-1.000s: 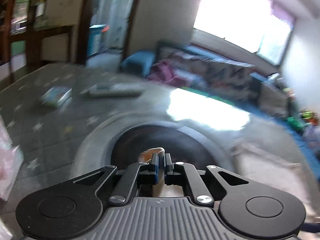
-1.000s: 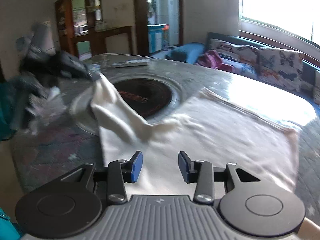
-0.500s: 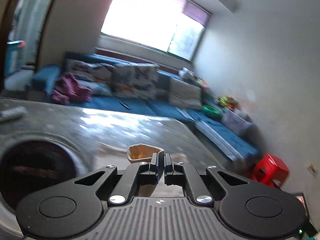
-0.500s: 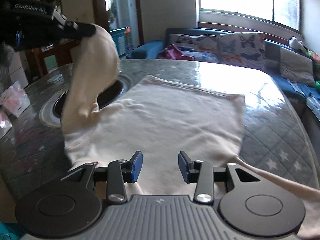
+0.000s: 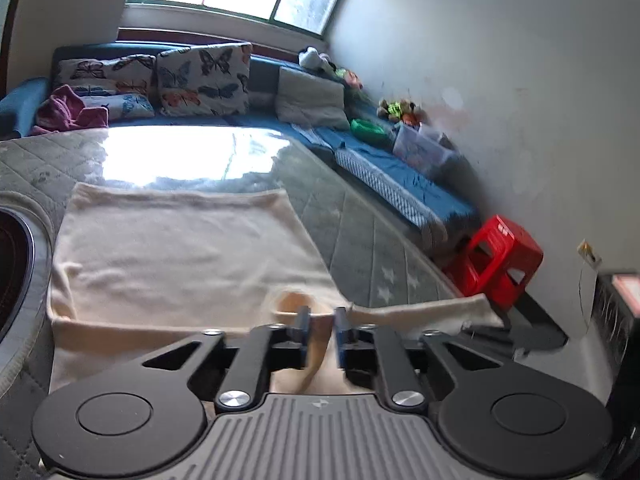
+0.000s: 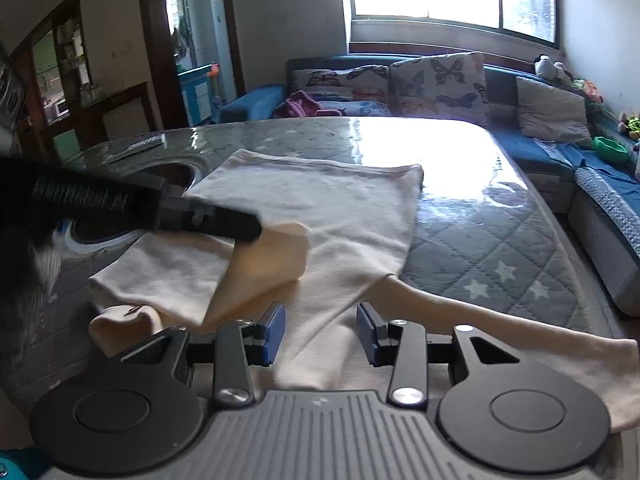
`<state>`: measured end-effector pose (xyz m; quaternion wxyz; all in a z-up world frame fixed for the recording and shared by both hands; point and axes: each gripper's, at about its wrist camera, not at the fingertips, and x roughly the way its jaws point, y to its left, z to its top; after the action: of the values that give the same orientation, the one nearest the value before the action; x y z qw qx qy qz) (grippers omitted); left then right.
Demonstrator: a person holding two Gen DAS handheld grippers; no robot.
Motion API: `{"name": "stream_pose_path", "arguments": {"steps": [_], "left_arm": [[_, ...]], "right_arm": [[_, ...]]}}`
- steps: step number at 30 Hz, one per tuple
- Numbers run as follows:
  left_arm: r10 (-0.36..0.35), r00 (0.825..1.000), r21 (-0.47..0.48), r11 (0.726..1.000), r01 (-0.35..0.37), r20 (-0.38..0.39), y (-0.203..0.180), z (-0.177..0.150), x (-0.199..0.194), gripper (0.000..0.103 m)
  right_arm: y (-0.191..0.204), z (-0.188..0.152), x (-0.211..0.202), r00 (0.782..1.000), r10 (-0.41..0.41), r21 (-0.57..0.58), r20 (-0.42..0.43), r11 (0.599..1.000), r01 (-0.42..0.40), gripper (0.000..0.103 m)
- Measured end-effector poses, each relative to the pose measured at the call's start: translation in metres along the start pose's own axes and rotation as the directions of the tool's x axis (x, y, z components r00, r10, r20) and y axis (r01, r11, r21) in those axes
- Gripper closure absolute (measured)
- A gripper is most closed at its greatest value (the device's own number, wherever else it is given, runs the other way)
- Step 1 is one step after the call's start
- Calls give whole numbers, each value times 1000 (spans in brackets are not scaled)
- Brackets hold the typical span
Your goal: Fold clothes
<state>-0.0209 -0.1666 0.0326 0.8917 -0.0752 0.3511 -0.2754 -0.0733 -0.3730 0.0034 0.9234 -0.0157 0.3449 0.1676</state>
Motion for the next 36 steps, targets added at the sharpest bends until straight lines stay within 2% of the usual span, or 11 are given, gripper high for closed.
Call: {"name": "stream_pose_path", "arguments": {"steps": [1,5,9,11,16,19,24,27,30,33,36], "left_arm": [[5,1000,2,1000,-5,-2,2,-3,-2,65],[53,998,19,998,-54,22,20,-9,-19,64],[162,987,-23,987,-162,7,60,-15,-27,66],[210,978,-47,976,-211,-12,78,-19,-29,74],[292,956,-63,954,-294,-39,105,-31,-33,79],[296,954,-81,951,-300,-51,116,-37,-32,78],[301,952,-90,948,-305,-51,118,-37,-37,75],[299,953,-90,949,-302,-39,113,-34,-40,73],[294,956,-87,952,-295,-27,104,-30,-41,61],[283,959,-71,956,-283,-21,95,-29,-40,56],[273,962,-62,960,-273,-21,86,-28,-37,54]], "right_arm": [[-2,1,0,1000,-5,4,3,1000,5,63],[-4,5,-1,999,-27,1,21,1000,27,64],[2,11,4,999,-20,-12,41,1000,21,65],[9,14,9,999,-5,-27,44,1000,6,65],[31,10,31,999,34,-90,5,995,-34,65],[37,3,47,999,34,-97,-38,995,-38,65],[30,3,34,1000,24,-52,-9,998,-25,65],[17,1,17,1000,-21,-16,18,1000,21,65],[-8,-11,2,993,-112,47,21,993,111,65],[-38,-27,-13,978,-207,129,6,970,204,65],[-72,-45,-27,950,-312,227,-19,924,308,65]]}}
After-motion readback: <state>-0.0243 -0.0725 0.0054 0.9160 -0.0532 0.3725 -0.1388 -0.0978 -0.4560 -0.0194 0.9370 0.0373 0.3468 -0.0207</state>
